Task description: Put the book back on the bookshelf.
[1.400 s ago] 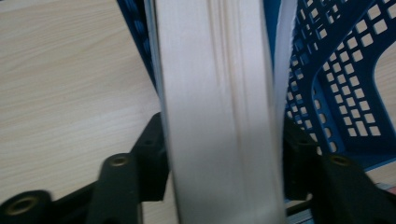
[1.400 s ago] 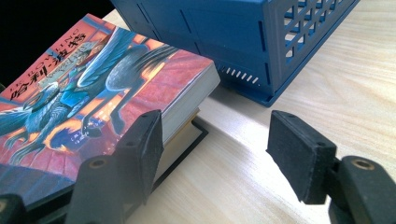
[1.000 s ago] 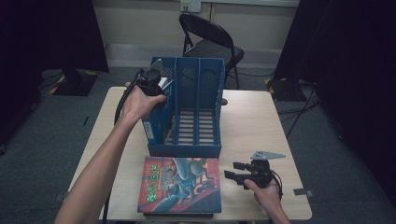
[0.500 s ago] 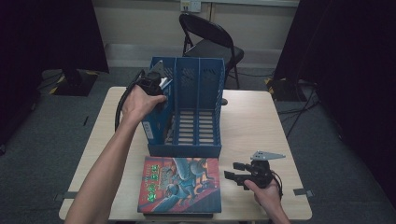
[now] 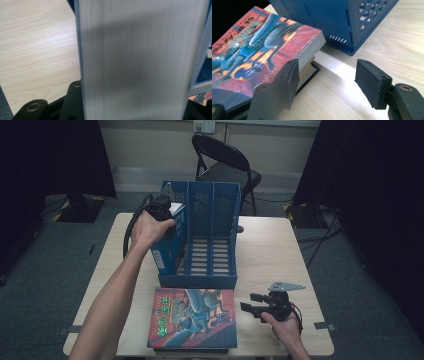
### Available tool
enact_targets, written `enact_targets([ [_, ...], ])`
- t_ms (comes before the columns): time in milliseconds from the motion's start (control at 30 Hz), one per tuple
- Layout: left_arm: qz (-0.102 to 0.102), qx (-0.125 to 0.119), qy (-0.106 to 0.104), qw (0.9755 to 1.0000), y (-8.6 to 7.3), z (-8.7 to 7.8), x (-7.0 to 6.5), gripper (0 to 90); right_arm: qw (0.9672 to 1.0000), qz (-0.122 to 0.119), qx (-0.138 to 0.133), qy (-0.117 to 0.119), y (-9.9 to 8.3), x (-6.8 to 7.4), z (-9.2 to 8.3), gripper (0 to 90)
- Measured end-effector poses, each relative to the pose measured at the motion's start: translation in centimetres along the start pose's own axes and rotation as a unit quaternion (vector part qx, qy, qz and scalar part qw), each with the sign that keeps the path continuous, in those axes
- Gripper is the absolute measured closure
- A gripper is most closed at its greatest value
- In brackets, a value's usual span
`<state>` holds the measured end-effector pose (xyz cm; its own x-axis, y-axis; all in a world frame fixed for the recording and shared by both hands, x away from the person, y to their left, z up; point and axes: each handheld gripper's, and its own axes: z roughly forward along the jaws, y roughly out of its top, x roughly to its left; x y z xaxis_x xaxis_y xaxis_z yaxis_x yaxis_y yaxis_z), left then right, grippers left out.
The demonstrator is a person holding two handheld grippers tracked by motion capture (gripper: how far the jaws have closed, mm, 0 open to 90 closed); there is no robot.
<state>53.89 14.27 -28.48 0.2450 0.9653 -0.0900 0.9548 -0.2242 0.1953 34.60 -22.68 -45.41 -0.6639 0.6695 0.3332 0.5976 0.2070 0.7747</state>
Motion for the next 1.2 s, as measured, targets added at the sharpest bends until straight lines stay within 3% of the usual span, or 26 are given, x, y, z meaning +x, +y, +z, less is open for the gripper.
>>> enact_targets([
  [233,-0.017,-0.036,0.005,0.9992,0.4,-1.0,0.3,61.0,1.0000,-0.001,0.005,0.002,0.0,0.0,0.3,35.5],
  [333,-0.036,-0.049,0.010,0.9981,1.0,-1.0,0.5,61.0,1.0000,-0.001,0.004,0.003,0.0,0.1,0.3,35.5],
  [700,-0.055,-0.053,0.017,0.9970,2.2,0.0,0.7,60.8,1.0000,-0.001,0.006,0.005,-0.1,0.0,0.3,35.5],
  [967,-0.047,-0.053,0.023,0.9972,2.4,0.0,0.2,60.1,1.0000,-0.001,0.006,0.007,-0.2,0.0,0.2,35.4],
  [1200,-0.048,-0.082,0.018,0.9953,1.9,-0.4,0.4,59.5,0.9999,-0.004,0.008,0.008,-0.2,0.1,0.2,35.4],
])
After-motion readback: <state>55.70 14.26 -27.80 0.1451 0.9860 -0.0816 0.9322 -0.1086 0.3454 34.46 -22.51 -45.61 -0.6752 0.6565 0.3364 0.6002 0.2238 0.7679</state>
